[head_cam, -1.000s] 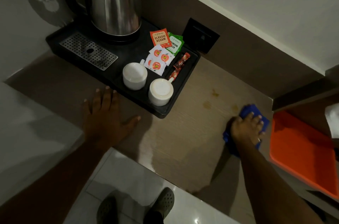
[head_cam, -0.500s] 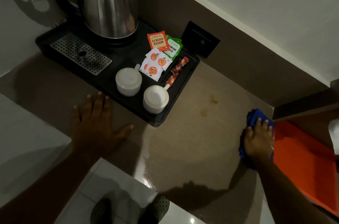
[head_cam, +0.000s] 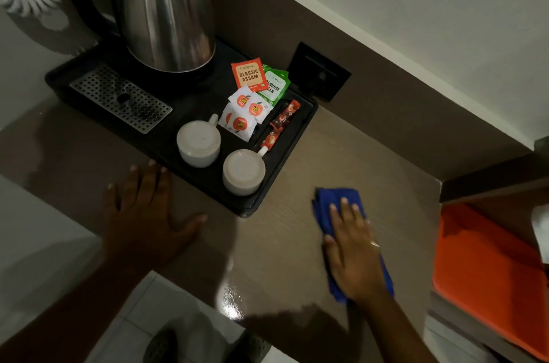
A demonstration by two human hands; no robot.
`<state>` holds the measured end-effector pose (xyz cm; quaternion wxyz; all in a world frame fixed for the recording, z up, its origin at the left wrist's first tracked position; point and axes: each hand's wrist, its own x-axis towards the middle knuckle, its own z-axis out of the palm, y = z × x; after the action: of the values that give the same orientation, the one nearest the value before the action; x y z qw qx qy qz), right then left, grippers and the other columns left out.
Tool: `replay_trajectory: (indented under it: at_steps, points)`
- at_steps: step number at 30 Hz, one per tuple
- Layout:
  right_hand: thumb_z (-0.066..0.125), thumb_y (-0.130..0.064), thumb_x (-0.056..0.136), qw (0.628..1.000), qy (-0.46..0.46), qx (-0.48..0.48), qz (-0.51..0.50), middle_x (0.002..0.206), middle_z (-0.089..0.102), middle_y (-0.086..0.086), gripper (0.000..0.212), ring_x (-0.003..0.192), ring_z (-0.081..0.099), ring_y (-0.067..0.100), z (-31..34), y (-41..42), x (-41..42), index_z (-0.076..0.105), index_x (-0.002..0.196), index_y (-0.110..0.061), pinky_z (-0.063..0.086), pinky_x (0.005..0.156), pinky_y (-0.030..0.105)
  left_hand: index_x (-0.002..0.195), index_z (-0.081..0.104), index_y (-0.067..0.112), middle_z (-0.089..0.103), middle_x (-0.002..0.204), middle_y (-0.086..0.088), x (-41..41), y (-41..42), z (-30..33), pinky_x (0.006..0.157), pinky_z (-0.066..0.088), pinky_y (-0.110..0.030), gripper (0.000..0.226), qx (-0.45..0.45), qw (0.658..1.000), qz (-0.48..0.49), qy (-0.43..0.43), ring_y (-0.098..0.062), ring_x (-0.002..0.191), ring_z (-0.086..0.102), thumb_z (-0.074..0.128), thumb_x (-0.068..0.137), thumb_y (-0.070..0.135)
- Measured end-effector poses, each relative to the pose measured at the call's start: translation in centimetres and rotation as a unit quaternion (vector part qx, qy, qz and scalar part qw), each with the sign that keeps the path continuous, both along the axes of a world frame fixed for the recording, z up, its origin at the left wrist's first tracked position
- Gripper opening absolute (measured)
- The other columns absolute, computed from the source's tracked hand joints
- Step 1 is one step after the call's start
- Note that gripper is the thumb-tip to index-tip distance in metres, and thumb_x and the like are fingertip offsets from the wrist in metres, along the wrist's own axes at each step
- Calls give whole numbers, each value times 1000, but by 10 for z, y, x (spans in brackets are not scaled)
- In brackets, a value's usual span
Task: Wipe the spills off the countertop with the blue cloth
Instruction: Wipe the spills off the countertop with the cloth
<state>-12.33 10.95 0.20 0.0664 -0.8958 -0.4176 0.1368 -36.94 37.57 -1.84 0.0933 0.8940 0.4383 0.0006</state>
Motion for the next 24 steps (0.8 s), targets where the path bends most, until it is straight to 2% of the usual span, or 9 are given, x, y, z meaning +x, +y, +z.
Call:
replay_trajectory:
  at_steps: [3, 5, 8, 10, 12, 14, 18, 22, 24]
  points:
    - [22, -49, 94, 996, -6, -10, -85, 161, 5, 1, 62, 149, 0, 19, 5, -50, 47, 9, 151, -27, 0, 119, 43, 148, 33, 6, 30, 157, -20, 0, 0, 2, 111, 19, -65, 110, -8, 1000, -3, 11, -42, 145, 22, 37, 70, 83]
    - [25, -43, 97, 985, -21, -23, -168, 162, 5, 8, 61, 149, 1, 26, 3, -45, 84, 9, 152, -21, 2, 120, 46, 149, 32, 7, 28, 159, -19, 1, 2, 4, 113, 19, -65, 111, -10, 1000, 2, 14, -41, 146, 21, 36, 70, 85]
    - [28, -36, 99, 947, -58, -49, -311, 161, 7, 16, 60, 148, 6, 36, -1, -1, 131, 13, 152, -14, 7, 118, 52, 150, 30, 8, 24, 161, -17, 1, 1, 4, 115, 14, -63, 111, -17, 1000, 7, 16, -38, 148, 17, 35, 71, 86]
    - [24, -41, 98, 916, -42, -60, -394, 162, 3, 14, 63, 148, 3, 36, -2, 41, 148, 10, 152, -13, 4, 118, 54, 151, 29, 8, 22, 162, -16, -1, 1, 3, 116, 12, -62, 111, -16, 1000, 6, 14, -38, 148, 16, 34, 71, 86]
    - [22, -43, 96, 899, -18, -66, -433, 163, -1, 12, 65, 149, -1, 33, -1, 79, 152, 6, 153, -14, 1, 118, 54, 151, 28, 9, 21, 162, -16, -2, 1, 2, 116, 12, -63, 111, -13, 1000, 2, 11, -38, 149, 15, 35, 72, 85]
    - [22, -42, 96, 918, -22, -55, -392, 163, -1, 12, 65, 149, -1, 33, -1, 112, 137, 6, 153, -13, 0, 118, 53, 151, 27, 9, 21, 162, -16, -1, 2, 0, 116, 12, -63, 110, -16, 1000, 3, 2, -38, 149, 15, 36, 72, 85]
    - [21, -43, 96, 989, -52, 0, -137, 162, 8, 11, 63, 149, 6, 30, -5, 141, 56, 11, 152, -15, 4, 117, 50, 150, 30, 7, 26, 160, -18, 1, 1, 2, 114, 15, -64, 111, -13, 1000, 8, 1, -40, 147, 18, 38, 70, 84]
    - [25, -46, 95, 997, -46, -4, 67, 162, 7, 1, 62, 149, 3, 21, -6, 81, 9, 10, 152, -27, 2, 118, 43, 148, 31, 5, 27, 159, -19, 1, 0, 6, 113, 17, -65, 109, -8, 1000, 2, 14, -41, 146, 20, 41, 71, 81]
    - [29, -45, 96, 997, -38, 1, 67, 160, 4, -3, 61, 149, 0, 18, -3, 32, 31, 8, 151, -31, 2, 119, 42, 148, 33, 4, 28, 158, -20, 1, -1, 8, 114, 16, -64, 108, -7, 1000, 4, 7, -41, 146, 20, 41, 70, 79]
